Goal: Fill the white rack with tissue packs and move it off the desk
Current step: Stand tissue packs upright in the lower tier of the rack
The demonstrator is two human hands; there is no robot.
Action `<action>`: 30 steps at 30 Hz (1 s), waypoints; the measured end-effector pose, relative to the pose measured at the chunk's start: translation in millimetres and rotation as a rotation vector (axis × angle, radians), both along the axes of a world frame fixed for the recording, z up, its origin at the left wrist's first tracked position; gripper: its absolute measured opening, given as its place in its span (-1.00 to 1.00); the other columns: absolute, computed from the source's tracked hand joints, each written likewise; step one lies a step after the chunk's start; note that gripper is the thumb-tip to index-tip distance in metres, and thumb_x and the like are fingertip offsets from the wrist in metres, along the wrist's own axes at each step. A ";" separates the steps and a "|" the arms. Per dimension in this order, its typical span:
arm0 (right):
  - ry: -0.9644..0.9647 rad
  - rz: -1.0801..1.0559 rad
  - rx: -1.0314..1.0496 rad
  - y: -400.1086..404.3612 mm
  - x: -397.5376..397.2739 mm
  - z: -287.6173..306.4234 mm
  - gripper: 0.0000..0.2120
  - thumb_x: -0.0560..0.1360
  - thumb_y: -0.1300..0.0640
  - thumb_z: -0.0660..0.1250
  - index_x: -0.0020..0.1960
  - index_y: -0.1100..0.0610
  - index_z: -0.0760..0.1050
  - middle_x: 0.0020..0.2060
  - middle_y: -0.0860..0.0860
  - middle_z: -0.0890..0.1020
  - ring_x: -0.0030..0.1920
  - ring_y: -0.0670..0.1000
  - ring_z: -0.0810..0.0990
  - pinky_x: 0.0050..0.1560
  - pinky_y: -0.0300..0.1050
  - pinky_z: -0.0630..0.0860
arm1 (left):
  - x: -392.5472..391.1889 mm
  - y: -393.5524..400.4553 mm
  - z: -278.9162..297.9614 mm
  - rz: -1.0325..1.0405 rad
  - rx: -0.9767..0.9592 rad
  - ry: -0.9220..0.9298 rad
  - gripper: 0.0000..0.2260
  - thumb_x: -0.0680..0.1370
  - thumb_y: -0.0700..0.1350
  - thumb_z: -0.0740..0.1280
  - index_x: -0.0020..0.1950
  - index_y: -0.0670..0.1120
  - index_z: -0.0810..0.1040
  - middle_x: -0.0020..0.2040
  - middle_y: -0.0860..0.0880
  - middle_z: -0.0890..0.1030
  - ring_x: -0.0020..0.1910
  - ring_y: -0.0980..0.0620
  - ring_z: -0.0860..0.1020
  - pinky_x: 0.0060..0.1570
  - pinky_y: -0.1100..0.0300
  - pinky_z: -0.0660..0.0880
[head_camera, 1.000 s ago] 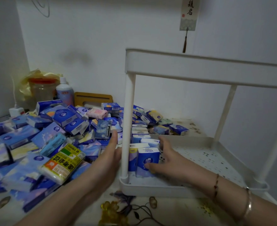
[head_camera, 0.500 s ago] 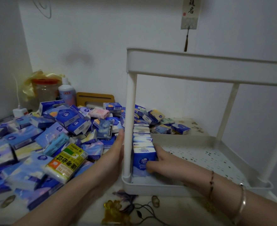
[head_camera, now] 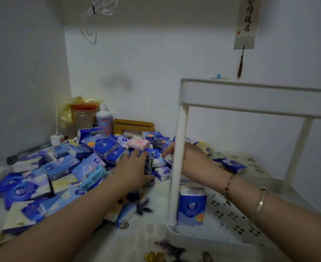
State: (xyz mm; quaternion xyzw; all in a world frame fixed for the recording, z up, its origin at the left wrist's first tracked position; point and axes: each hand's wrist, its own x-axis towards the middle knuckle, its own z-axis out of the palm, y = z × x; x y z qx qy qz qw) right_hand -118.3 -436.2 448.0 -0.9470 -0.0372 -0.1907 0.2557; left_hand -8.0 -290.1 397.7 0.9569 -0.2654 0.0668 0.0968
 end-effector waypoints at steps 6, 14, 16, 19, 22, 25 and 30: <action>0.203 0.030 -0.174 8.7 70.6 -6.3 -0.70 0.51 0.33 0.19 0.24 0.31 0.39 0.14 0.26 0.53 0.15 0.24 0.52 0.04 -0.11 0.45 | 21.4 -6.9 -8.7 0.026 0.022 -0.068 -0.14 0.48 0.15 0.35 0.56 0.05 -0.18 0.41 -0.18 0.28 0.41 -0.26 0.25 0.34 -0.10 0.31; 0.501 -0.134 -0.545 33.2 128.3 -13.8 -0.29 0.44 0.15 0.42 0.45 0.27 0.12 0.29 0.21 0.43 0.25 0.16 0.47 0.15 -0.05 0.47 | 23.2 3.0 -12.8 0.041 0.019 0.016 -0.28 0.51 0.05 0.33 0.51 -0.13 0.02 0.29 -0.20 0.42 0.23 -0.19 0.45 0.09 -0.01 0.47; 0.564 -0.161 -0.611 32.5 130.2 -14.9 -0.17 0.44 0.14 0.42 0.52 0.24 -0.02 0.36 0.22 0.35 0.32 0.20 0.41 0.22 0.02 0.44 | 25.3 1.1 -15.8 0.030 0.028 0.106 -0.20 0.55 0.02 0.29 0.55 -0.13 -0.21 0.44 -0.25 0.26 0.38 -0.24 0.32 0.27 -0.07 0.39; 0.556 -0.154 -0.629 28.6 132.2 -17.3 -0.28 0.46 0.17 0.41 0.49 0.26 0.14 0.35 0.23 0.41 0.31 0.24 0.43 0.26 0.09 0.40 | 25.8 0.5 -16.6 0.033 -0.016 0.173 -0.22 0.58 -0.10 0.25 0.54 -0.13 -0.30 0.54 -0.23 0.06 0.48 -0.25 0.15 0.38 -0.10 0.28; 0.532 -0.185 -0.640 27.6 140.4 -22.8 -0.16 0.42 0.16 0.45 0.53 0.21 0.02 0.33 0.21 0.42 0.28 0.21 0.46 0.19 0.03 0.45 | 26.8 3.2 -18.6 0.041 -0.054 0.082 -0.27 0.55 -0.16 0.28 0.55 -0.12 -0.15 0.42 -0.22 0.29 0.34 -0.22 0.37 0.23 -0.08 0.42; 0.422 -0.192 -0.553 24.9 147.2 -27.1 -0.22 0.42 0.18 0.43 0.50 0.18 0.07 0.29 0.21 0.44 0.24 0.18 0.49 0.14 0.01 0.48 | 23.5 6.0 -18.8 0.070 -0.112 -0.056 -0.44 0.51 -0.17 0.33 0.41 -0.12 0.12 0.17 -0.17 0.51 0.11 -0.19 0.52 0.00 -0.06 0.51; 0.184 -0.204 -0.415 19.0 138.2 -18.5 -0.51 0.51 0.22 0.30 0.38 0.23 0.21 0.22 0.22 0.45 0.16 0.19 0.50 -0.08 -0.09 0.39 | 16.0 13.3 -6.1 0.086 -0.439 -0.139 -0.43 0.52 -0.25 0.24 0.48 -0.11 0.08 0.01 -0.19 0.54 -0.05 -0.19 0.54 -0.14 -0.04 0.49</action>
